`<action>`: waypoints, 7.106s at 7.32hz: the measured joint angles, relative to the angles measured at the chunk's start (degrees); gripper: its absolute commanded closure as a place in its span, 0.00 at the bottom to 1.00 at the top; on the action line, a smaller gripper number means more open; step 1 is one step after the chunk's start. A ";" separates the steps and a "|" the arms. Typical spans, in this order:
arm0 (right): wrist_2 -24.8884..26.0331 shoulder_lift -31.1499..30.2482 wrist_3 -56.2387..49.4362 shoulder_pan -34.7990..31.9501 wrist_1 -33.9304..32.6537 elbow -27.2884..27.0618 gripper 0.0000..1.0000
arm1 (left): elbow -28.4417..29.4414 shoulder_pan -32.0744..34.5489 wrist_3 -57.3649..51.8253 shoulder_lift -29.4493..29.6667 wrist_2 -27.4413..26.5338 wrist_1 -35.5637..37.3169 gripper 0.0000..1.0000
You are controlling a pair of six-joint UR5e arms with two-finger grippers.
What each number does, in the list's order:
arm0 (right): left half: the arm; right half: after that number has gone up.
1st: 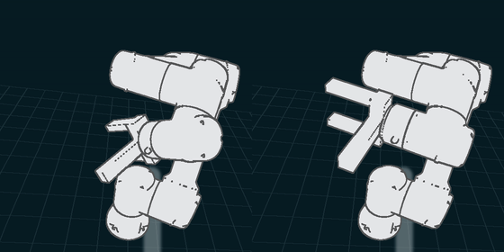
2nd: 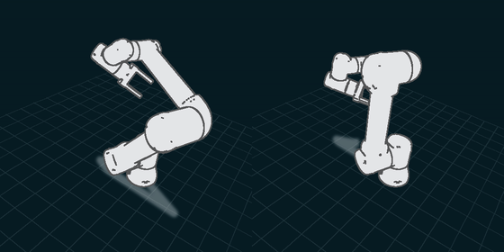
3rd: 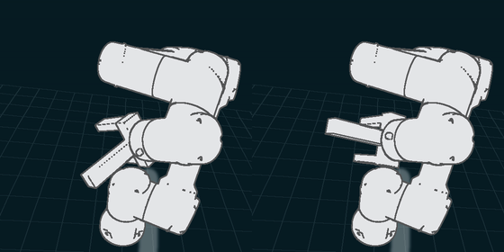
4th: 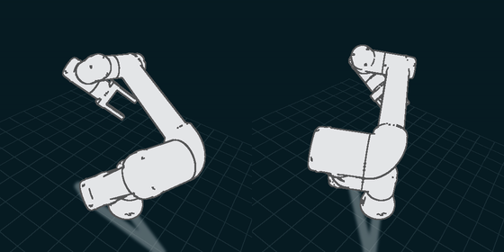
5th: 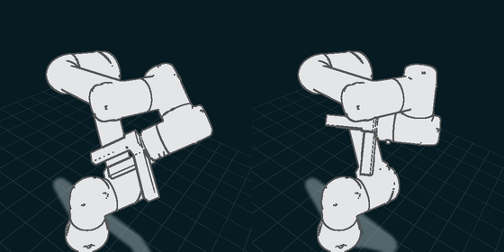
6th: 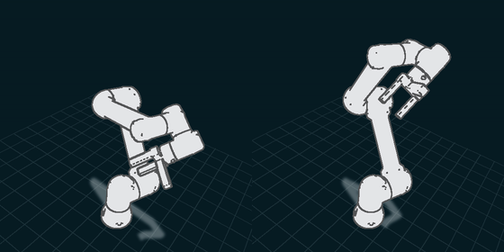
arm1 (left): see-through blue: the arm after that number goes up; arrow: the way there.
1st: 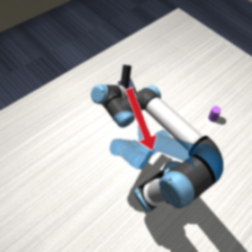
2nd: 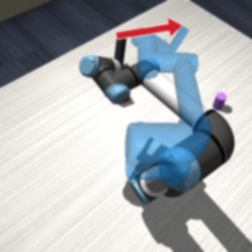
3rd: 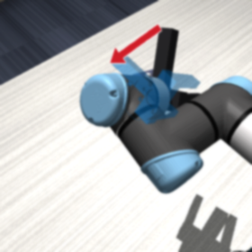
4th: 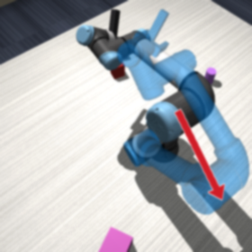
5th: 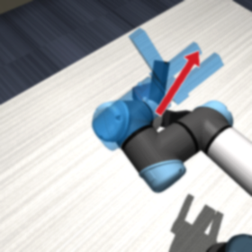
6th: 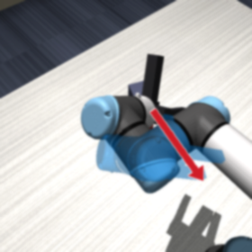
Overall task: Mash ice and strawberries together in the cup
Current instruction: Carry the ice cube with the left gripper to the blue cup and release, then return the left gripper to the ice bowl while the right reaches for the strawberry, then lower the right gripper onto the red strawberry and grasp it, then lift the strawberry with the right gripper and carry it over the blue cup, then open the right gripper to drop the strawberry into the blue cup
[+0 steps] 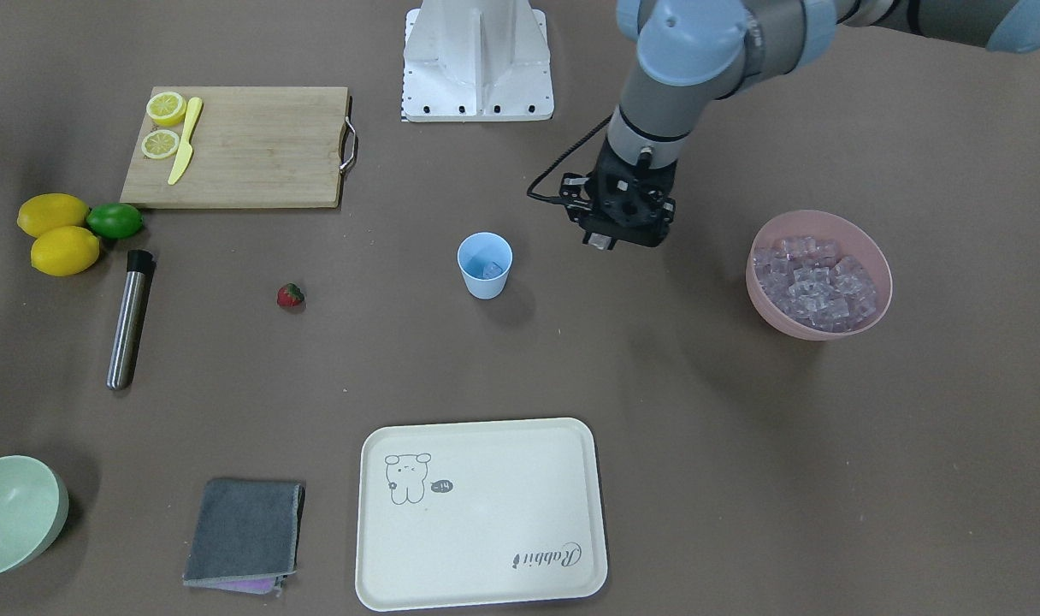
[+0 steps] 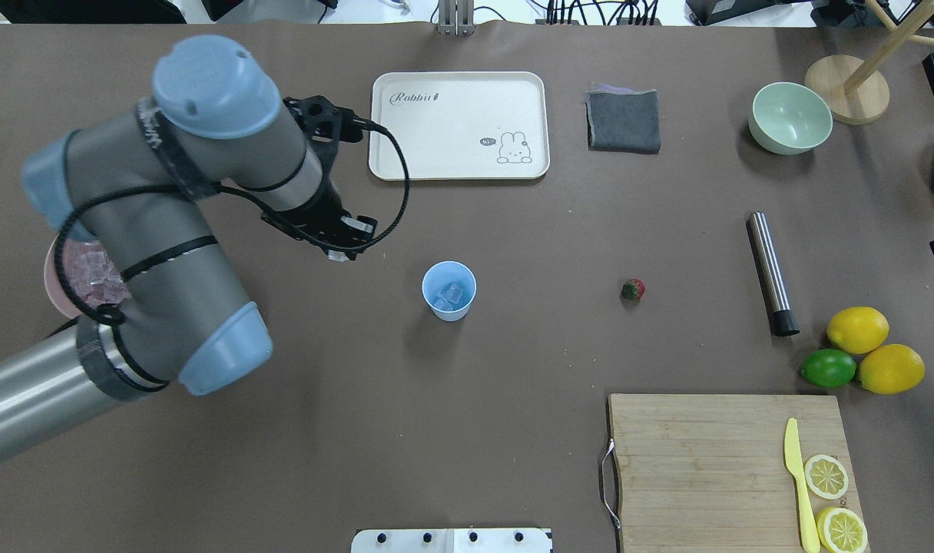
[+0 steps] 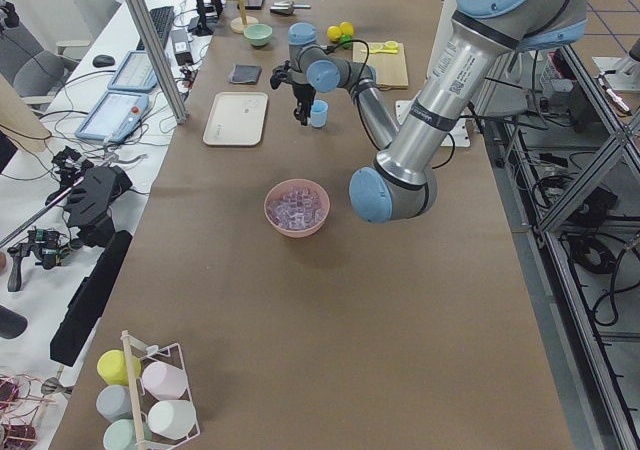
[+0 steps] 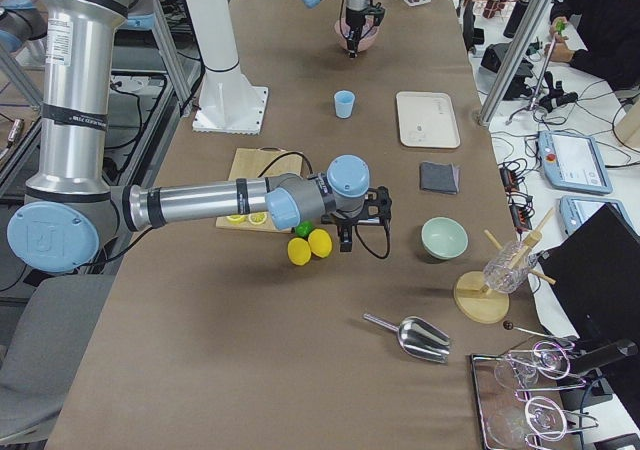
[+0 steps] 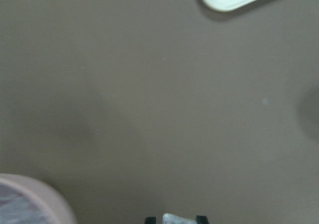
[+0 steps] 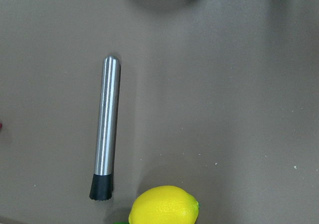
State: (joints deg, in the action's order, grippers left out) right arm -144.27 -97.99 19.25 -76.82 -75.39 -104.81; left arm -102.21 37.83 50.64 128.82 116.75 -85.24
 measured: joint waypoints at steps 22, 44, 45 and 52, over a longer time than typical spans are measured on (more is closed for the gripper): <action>25.53 20.53 42.41 33.64 5.37 1.02 0.05 | -10.41 15.57 -16.53 -24.40 3.95 -7.66 0.03; 39.91 50.98 56.96 46.77 -8.03 6.87 1.00 | -5.15 24.83 -32.23 -29.39 4.05 -8.45 0.03; 40.07 51.32 56.99 47.03 -8.08 7.40 0.81 | -5.13 24.83 -32.15 -29.32 4.19 -8.45 0.03; 38.75 49.88 57.15 46.52 -8.53 6.55 0.00 | -5.14 24.92 -31.94 -28.94 4.22 -8.23 0.03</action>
State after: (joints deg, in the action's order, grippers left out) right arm -105.52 -48.11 76.40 -30.30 -83.92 -98.26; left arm -107.35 62.75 18.71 99.88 120.97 -93.47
